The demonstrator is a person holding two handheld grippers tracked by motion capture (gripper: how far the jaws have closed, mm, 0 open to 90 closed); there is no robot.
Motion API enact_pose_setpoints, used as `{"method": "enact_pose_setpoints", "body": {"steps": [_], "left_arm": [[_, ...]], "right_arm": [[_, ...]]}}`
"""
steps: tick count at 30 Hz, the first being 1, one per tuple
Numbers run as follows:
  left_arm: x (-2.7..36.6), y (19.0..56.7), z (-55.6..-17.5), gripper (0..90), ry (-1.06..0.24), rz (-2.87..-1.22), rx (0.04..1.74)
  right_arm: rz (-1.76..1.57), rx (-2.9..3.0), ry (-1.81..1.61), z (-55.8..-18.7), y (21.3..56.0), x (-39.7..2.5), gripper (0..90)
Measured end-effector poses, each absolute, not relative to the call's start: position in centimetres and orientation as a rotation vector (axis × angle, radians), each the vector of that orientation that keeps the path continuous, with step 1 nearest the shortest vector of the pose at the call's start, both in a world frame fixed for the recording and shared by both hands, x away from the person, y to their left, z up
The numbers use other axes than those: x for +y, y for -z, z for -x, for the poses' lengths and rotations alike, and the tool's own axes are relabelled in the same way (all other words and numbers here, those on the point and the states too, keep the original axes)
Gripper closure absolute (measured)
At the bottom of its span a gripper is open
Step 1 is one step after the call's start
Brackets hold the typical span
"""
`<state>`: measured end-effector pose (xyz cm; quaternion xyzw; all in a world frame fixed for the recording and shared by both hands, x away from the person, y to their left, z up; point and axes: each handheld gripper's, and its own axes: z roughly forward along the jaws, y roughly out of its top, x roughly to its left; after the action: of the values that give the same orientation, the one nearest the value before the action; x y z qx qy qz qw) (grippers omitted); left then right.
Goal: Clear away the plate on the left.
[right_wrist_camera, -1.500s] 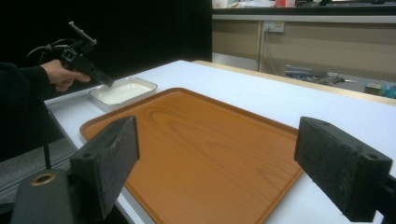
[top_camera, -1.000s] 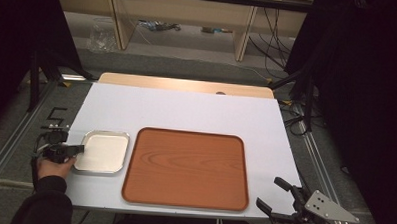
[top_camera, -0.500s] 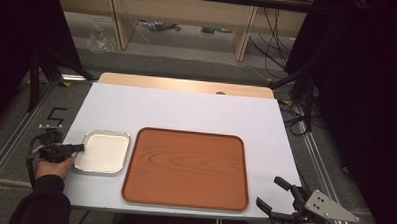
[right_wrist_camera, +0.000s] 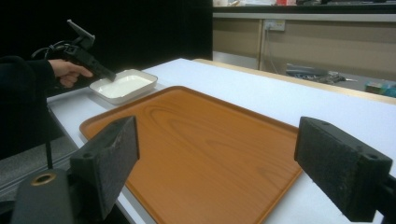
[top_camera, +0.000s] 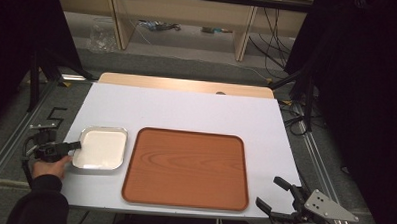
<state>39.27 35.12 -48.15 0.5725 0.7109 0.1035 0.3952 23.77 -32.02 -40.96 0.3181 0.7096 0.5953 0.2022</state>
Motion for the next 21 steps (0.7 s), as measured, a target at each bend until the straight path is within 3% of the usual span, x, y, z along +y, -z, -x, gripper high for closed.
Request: {"method": "enact_pose_setpoints", "body": {"steps": [21], "left_arm": [[34.3,46.3,-38.9,88.2,-0.255,-1.402,1.712]], "right_arm": [[-0.877,2.007,-1.644,-23.9,40.9,-32.1,15.0]]}}
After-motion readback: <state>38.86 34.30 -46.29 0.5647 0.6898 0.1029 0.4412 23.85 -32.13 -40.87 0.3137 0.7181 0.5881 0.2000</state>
